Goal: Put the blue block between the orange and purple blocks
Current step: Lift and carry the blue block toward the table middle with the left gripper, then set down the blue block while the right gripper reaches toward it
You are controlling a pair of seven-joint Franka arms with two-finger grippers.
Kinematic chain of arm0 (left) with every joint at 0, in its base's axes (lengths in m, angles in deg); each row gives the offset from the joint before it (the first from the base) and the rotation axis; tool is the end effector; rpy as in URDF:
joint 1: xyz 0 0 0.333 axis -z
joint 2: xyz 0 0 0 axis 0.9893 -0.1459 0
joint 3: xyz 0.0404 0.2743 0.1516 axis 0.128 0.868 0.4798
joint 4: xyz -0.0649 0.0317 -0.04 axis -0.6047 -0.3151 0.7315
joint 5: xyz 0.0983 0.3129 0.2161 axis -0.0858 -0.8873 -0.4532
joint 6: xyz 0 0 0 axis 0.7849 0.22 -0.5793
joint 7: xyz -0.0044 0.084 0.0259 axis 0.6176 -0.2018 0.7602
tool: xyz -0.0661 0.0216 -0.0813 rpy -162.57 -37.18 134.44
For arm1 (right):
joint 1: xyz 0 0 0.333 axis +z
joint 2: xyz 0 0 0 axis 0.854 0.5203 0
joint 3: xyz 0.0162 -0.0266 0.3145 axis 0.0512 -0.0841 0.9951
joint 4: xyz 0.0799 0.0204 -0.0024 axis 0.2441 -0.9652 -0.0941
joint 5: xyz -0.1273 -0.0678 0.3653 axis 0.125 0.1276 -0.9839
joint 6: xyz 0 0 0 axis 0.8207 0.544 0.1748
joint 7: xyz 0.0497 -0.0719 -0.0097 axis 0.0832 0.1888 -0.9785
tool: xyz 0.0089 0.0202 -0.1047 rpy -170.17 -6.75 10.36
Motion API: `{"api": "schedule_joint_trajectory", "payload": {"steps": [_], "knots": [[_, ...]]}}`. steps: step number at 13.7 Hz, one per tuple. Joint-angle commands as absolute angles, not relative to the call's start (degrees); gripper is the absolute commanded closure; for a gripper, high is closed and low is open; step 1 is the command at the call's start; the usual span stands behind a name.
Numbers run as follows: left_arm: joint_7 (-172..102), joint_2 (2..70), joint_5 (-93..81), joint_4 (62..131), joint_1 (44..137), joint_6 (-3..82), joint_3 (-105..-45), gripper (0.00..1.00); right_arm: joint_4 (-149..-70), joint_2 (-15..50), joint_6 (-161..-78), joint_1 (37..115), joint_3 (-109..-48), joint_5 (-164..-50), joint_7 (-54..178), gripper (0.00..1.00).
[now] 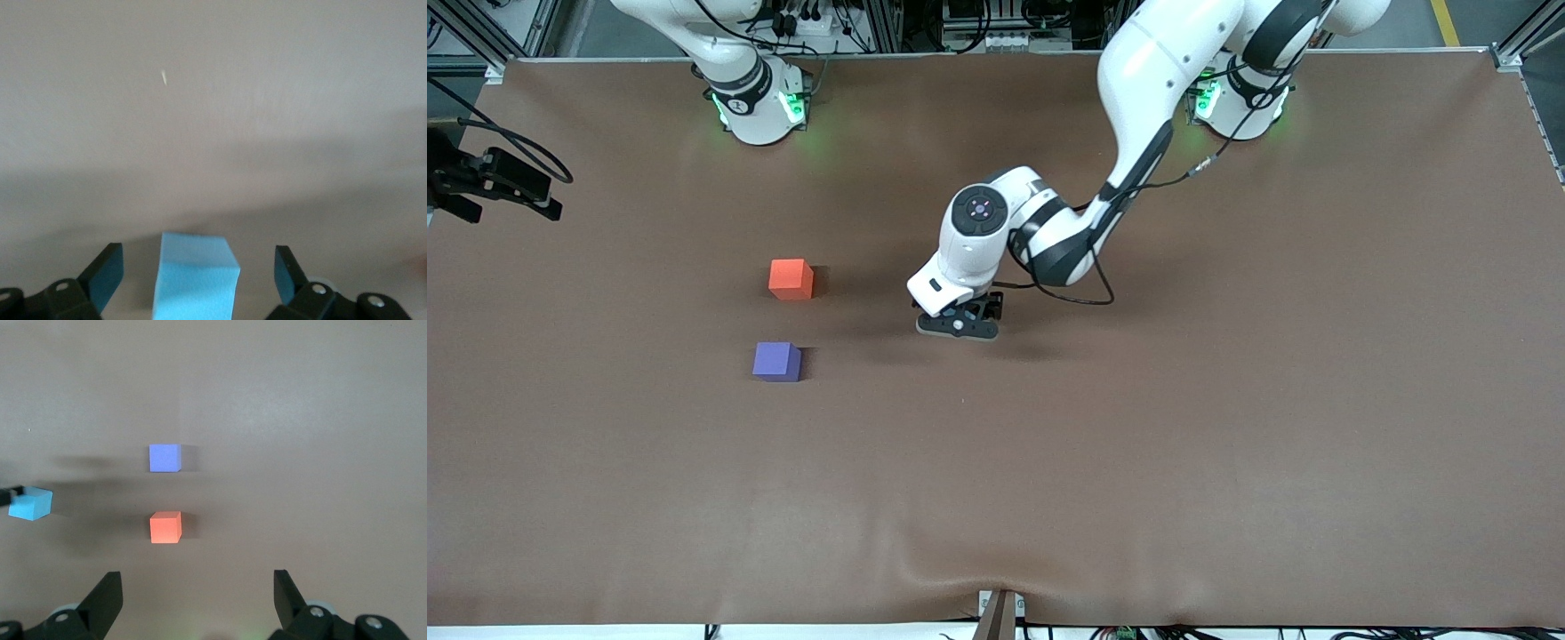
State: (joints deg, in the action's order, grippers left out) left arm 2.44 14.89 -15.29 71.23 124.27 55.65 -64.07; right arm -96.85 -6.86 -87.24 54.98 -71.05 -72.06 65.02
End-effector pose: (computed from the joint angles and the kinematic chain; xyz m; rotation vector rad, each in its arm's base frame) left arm 0.5110 -0.5723 0.2835 2.9197 -0.0958 0.1333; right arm 0.5352 -0.0126 0.6546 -3.1057 -0.0060 0.0586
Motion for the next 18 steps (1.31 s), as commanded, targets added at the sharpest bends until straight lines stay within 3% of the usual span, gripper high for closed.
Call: {"api": "schedule_joint_trajectory", "payload": {"steps": [1,9,14,18], "knots": [[1.6,24.5,-16.3,73.2,122.0,54.2,-61.6,0.0,-96.7,-3.8,-86.8,55.4,-71.1,-71.5,64.8,0.0],[-11.4,44.5,-16.3,75.9,100.5,22.0,-60.9,0.0,-97.1,0.0,-82.0,65.2,-71.1,-73.3,71.3,0.0],[-26.4,57.5,-16.1,88.5,90.6,20.6,-61.0,0.0,-99.1,3.0,-88.7,75.0,-71.0,-80.0,93.2,0.0],[-40.5,66.9,-16.3,96.8,88.1,20.3,-57.3,0.0,-109.6,3.7,-107.7,82.1,-71.1,-88.8,94.8,0.0]]}}
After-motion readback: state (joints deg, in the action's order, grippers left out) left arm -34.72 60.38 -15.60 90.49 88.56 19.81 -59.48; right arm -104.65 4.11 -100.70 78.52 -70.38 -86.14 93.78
